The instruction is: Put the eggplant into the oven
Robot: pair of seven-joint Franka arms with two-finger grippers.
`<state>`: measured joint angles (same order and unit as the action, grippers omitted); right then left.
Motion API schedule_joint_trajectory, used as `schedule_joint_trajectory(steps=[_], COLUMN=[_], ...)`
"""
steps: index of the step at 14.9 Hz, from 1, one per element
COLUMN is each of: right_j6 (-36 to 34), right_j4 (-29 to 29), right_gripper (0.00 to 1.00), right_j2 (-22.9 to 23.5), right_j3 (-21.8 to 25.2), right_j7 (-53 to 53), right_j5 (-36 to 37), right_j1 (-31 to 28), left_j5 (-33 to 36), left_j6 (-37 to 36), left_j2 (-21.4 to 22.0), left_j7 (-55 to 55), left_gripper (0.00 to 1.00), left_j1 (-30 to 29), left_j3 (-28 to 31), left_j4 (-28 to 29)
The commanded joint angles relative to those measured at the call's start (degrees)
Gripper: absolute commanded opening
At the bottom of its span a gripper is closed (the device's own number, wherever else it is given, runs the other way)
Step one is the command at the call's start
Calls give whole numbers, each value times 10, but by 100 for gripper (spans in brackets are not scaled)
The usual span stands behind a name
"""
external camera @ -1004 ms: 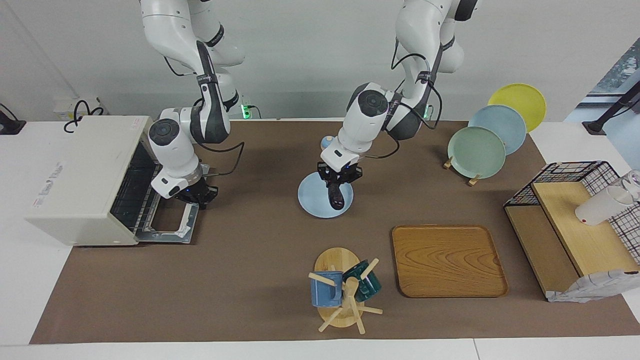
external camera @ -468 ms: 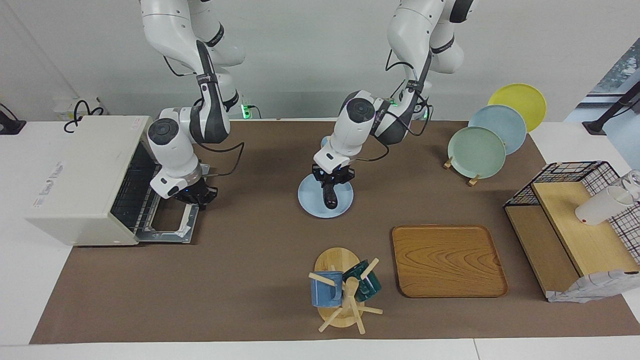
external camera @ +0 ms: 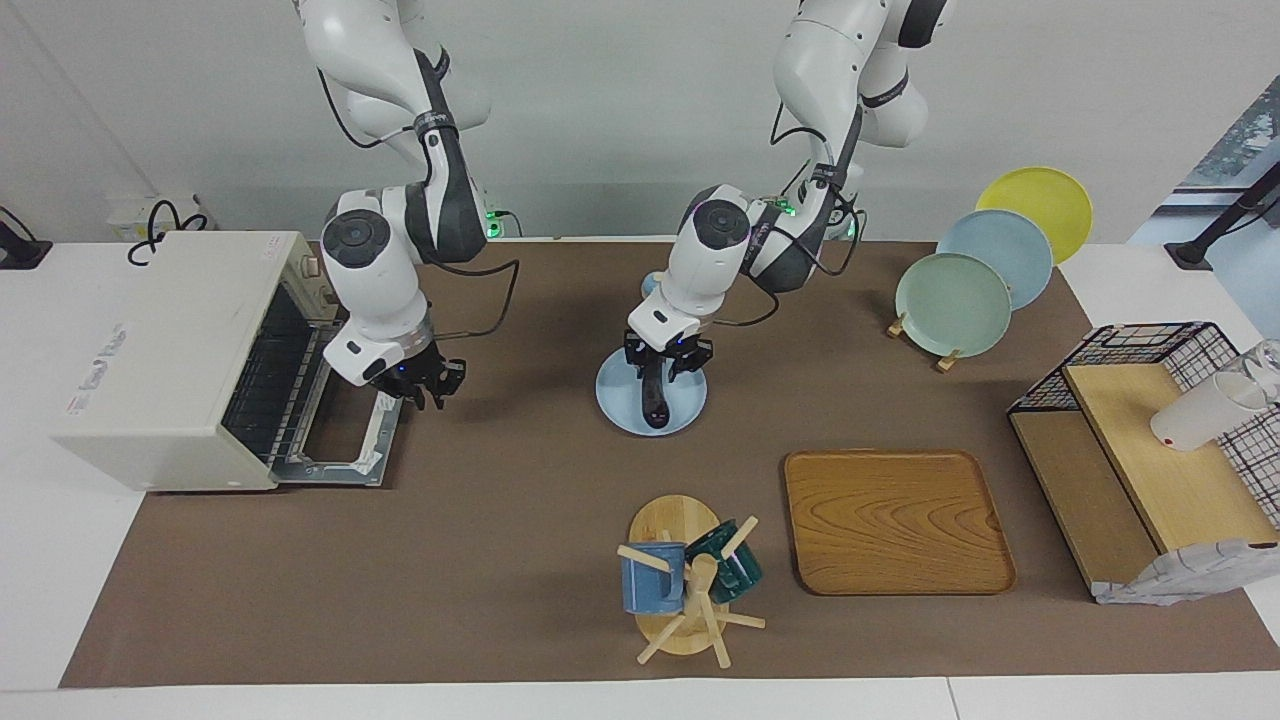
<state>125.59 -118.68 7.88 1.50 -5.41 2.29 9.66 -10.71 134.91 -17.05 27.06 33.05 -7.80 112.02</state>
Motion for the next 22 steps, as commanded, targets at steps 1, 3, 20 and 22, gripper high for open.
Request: schedule_joint_trajectory(steps=[1, 3, 20, 22], right_j6=[-4, -7, 17, 49], right_j4=[-1, 10, 320, 263], right_gripper=[27, 27, 33, 33], right_j2=[-10, -9, 238, 219], right_j3=[-4, -18, -51, -50], right_j7=[-7, -8, -398, -399], right_j5=[-2, -2, 59, 63], right_j1=[17, 22, 326, 334], left_j5=[10, 10, 81, 81], left_j6=[-67, -166, -492, -478], left_j2=[41, 62, 177, 186], left_j7=[-11, -50, -212, -218], left_gripper=[100, 100, 100, 100], left_j1=[-39, -97, -287, -287], left_j3=[7, 6, 32, 42], left_j4=[-20, -70, -216, -195])
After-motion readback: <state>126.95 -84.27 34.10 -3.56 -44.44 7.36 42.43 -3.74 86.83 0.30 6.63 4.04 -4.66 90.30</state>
